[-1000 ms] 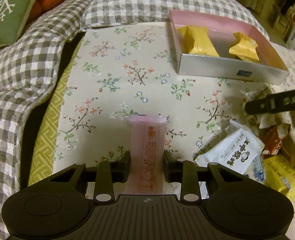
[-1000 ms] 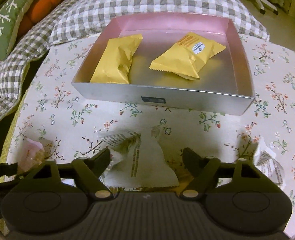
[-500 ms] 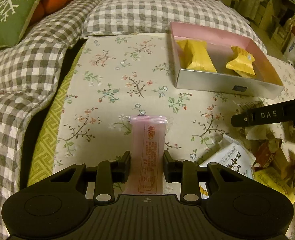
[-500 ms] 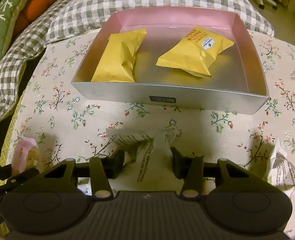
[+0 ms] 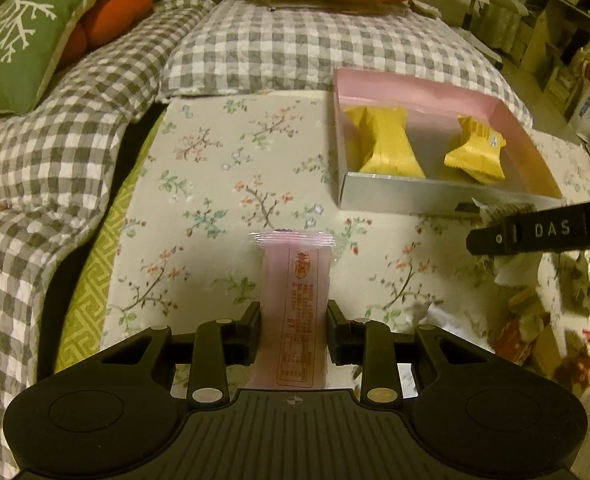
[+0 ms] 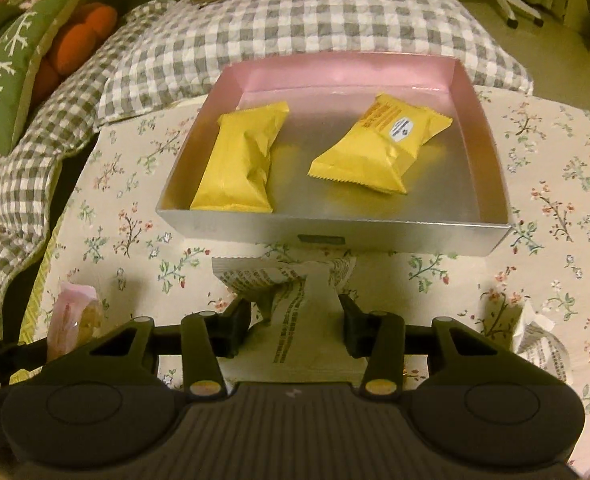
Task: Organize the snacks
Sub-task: 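Lift the pink packet with the left gripper while the right gripper grasps a white packet, then lower both packets into the silver box and open both grippers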
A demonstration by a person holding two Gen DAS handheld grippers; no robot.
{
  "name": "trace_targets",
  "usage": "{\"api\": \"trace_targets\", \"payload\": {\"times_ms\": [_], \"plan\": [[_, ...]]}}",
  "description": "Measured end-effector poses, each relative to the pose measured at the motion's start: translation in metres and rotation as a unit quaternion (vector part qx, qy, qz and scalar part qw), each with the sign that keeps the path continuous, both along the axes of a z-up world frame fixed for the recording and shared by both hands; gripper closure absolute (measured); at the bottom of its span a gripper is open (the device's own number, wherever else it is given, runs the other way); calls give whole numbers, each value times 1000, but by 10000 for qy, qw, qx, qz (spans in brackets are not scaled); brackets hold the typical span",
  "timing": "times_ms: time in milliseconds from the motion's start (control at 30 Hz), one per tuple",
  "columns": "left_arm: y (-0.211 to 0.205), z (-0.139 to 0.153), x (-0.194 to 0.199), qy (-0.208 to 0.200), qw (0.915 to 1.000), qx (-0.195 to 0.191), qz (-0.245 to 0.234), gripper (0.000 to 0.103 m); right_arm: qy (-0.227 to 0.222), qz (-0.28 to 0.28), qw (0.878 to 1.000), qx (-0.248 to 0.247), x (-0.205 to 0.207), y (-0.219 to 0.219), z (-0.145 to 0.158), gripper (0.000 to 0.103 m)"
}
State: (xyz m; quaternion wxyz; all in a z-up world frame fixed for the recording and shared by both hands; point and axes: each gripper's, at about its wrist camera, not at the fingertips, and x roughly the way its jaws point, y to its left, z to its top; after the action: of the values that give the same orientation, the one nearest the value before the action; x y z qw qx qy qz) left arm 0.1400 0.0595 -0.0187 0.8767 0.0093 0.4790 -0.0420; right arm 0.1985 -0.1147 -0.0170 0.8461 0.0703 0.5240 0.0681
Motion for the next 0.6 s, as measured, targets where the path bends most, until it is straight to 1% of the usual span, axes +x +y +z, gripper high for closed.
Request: {"api": "trace_targets", "payload": {"times_ms": [167, 333, 467, 600], "plan": [[-14, 12, 5, -138, 9998, -146, -4, 74, -96, -69, 9999, 115, -1, -4, 6, 60], [-35, 16, 13, -308, 9995, 21, -31, 74, -167, -91, 9995, 253, 0, -6, 9, 60], [-44, 19, 23, -331, 9994, -120, -7, 74, -165, -177, 9992, 327, 2, -11, 10, 60], [-47, 25, 33, -529, 9985, -155, 29, 74, -250, -329, 9975, 575, 5, -22, 19, 60]]}}
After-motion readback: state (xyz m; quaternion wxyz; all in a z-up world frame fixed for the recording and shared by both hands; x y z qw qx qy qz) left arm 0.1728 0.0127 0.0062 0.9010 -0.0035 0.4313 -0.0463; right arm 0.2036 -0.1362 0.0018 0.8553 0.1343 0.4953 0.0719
